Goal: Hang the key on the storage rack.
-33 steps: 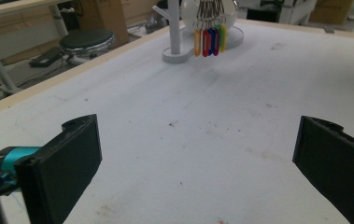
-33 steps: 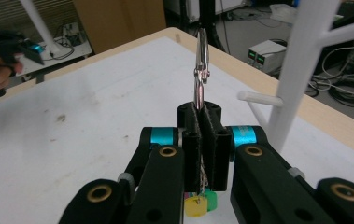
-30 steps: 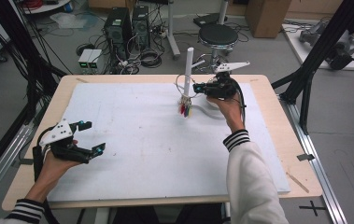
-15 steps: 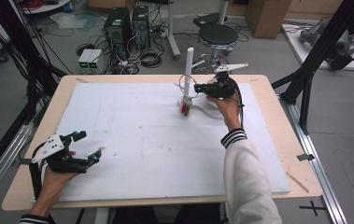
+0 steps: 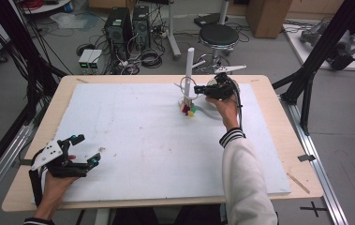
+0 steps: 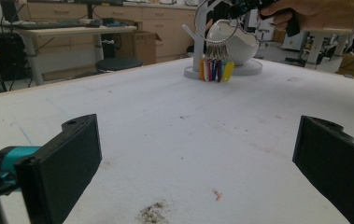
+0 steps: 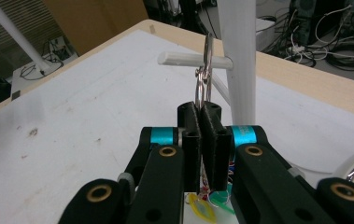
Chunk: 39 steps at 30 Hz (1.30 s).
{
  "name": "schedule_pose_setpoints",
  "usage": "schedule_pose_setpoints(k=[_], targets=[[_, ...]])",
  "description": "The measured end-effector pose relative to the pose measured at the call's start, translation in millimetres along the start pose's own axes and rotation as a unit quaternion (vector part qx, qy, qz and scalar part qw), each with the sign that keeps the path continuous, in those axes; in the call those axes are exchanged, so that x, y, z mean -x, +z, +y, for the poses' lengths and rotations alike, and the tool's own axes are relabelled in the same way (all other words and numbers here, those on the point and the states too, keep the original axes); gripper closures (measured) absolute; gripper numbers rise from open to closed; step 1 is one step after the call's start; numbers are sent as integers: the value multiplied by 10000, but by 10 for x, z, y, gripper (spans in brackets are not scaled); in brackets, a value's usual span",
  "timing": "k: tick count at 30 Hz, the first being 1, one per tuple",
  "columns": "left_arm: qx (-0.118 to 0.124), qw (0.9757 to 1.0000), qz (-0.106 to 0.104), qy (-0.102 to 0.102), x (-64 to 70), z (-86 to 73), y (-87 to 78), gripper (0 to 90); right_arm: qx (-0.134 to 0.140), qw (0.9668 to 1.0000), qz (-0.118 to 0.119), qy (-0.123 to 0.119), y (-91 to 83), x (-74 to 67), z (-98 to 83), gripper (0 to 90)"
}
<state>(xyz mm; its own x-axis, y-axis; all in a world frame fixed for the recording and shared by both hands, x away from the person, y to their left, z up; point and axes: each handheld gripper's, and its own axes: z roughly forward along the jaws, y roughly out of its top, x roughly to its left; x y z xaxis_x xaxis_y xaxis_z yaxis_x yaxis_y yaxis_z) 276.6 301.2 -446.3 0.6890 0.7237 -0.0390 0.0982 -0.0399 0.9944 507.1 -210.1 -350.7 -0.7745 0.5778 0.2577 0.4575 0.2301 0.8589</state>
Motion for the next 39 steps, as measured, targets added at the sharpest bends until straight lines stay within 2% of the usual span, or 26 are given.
schedule_pose_setpoints(k=[2, 10, 14, 15, 17, 19, 21, 23, 24, 27, 33, 35, 39], targets=[[-57, 10000, -4, -13, -1, -19, 3, 17, -18, 10000, 8, 18, 16, 22, -11, 877], [-8, 10000, 62, -55, -4, -27, -13, 17, -104, 9998, -13, 142, 68, 44, -41, 875], [20, 10000, 73, -36, 4, -29, -12, 17, -89, 9999, -62, 94, 71, 43, -41, 846], [22, 10000, 80, -29, 5, -30, -15, 17, -56, 9999, -42, 111, 63, 37, -40, 797], [50, 9999, 107, -26, 7, -32, -18, 17, -50, 9998, -162, 78, 52, 25, -34, 649], [70, 9999, 91, -23, 6, -35, -24, 17, -87, 9999, -126, 70, 33, 12, -34, 565], [113, 9999, 102, -33, 9, -39, -33, 17, -169, 9997, -95, 120, 13, -5, -31, 349], [174, 9998, 122, -42, 9, -43, -44, 17, -344, 9991, -240, 97, -2, -54, -33, 131], [194, 9997, 136, -46, 10, -44, -46, 17, -388, 9984, -399, -17, -17, -98, -41, 29], [199, 9996, 169, -61, 10, -45, -48, 17, -448, 9983, -328, -191, -110, -188, -70, 9], [231, 9995, 215, -42, 16, -49, -57, 17, -134, 9972, -340, -654, -408, -352, -204, 9], [235, 9995, 208, -32, 17, -49, -58, 17, 40, 9962, -369, -792, -510, -395, -278, 9], [266, 9994, 241, 1, 29, -52, -61, 17, 495, 9945, -261, -883, -745, -484, -524, 9]])
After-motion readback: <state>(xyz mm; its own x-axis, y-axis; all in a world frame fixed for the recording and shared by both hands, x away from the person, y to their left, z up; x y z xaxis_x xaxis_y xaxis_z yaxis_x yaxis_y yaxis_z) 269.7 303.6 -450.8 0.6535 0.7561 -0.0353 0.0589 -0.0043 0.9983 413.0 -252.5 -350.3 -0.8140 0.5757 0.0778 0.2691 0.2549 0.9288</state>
